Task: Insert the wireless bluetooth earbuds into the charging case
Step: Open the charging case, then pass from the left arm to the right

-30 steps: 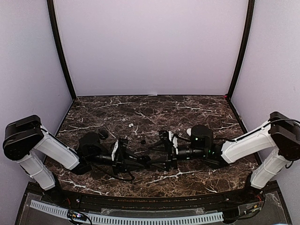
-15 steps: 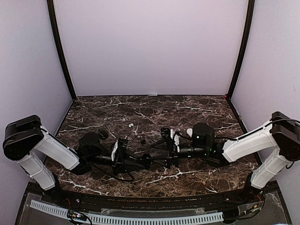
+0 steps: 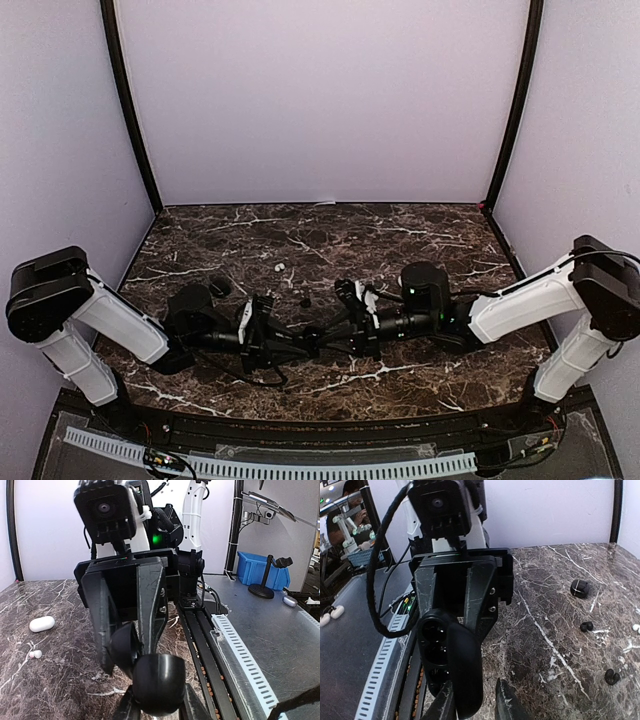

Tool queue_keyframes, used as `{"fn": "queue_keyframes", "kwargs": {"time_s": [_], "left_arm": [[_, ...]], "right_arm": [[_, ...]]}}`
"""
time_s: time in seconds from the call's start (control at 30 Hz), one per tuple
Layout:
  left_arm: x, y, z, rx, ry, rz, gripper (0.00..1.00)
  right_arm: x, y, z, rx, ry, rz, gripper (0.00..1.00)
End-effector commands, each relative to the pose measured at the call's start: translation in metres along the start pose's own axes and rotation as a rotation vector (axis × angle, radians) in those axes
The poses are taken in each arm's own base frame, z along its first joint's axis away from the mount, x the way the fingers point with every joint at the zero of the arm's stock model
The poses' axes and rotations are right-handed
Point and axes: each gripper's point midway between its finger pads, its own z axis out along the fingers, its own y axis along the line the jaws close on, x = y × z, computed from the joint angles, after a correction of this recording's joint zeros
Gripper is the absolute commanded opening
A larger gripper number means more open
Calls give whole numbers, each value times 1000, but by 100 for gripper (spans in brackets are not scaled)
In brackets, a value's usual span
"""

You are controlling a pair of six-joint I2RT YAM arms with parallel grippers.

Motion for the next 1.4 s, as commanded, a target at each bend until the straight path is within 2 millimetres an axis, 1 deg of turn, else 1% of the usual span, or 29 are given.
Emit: {"fn": "queue_keyframes", "kwargs": {"time_s": [0.0, 0.13, 0.23, 0.37, 0.47, 0.57, 0.8, 0.97, 1.2, 1.27, 1.37], "left_arm": [[-10, -4, -2, 5, -34, 43, 29], [-9, 1, -2, -22, -26, 37, 34], [-5, 7, -2, -53, -7, 24, 38], [-2, 14, -1, -88, 20, 0, 50], [1, 16, 0, -98, 35, -22, 60], [4, 20, 3, -103, 54, -49, 65], [10, 20, 5, -95, 66, -95, 69], [10, 28, 5, -138, 62, -117, 70], [2, 46, 6, -223, 22, -176, 71], [1, 47, 8, -221, 21, -198, 71], [-6, 49, 10, -220, -3, -227, 71]], "right_arm": [[-14, 5, 3, -48, -35, -8, 22], [-14, 6, 2, -46, -21, -3, 11], [-11, 3, 0, -25, 3, -5, 9], [-7, -2, -3, 14, 41, -14, 9], [-1, -9, -6, 66, 95, -18, 10], [0, -21, -12, 153, 139, -39, 10], [-3, -45, -33, 360, 228, -140, 11], [-13, -52, -42, 444, 249, -213, 9], [-25, -52, -38, 480, 254, -283, 8], [-27, -52, -36, 489, 257, -301, 8], [-30, -52, -32, 505, 267, -336, 8]]}}
